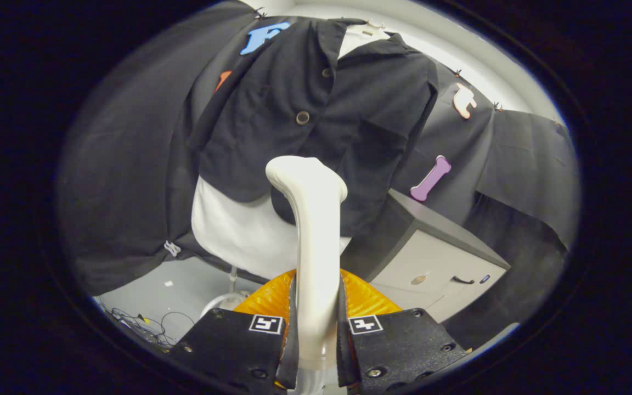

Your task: Iron the clothes twice with a garment steamer, once on the left side and once on the right side.

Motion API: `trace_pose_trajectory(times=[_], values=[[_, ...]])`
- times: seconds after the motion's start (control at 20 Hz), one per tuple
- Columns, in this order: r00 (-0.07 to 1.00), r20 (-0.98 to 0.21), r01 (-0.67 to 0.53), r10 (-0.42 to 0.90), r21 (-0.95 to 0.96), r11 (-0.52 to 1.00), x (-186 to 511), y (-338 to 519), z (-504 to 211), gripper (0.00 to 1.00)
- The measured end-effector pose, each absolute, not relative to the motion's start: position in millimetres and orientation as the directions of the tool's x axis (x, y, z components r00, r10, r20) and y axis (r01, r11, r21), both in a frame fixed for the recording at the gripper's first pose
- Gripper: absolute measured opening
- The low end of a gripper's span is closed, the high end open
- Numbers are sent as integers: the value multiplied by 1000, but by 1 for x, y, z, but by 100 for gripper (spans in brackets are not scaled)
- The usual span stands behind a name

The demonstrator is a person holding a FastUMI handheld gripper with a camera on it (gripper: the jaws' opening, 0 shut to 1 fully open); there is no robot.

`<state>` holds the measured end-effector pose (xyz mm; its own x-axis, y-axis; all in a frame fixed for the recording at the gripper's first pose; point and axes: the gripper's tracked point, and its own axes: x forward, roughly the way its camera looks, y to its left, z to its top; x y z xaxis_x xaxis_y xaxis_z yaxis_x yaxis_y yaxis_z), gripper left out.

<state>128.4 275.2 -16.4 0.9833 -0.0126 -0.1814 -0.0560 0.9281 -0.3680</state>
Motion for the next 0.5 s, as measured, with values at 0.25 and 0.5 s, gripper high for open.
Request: trace_pose_trajectory(times=[0.25,0.5], values=[[997,-50,-78,66,-304,949,113,310,84,30],[988,103,-79,111,-275,958,121,345,194,30]])
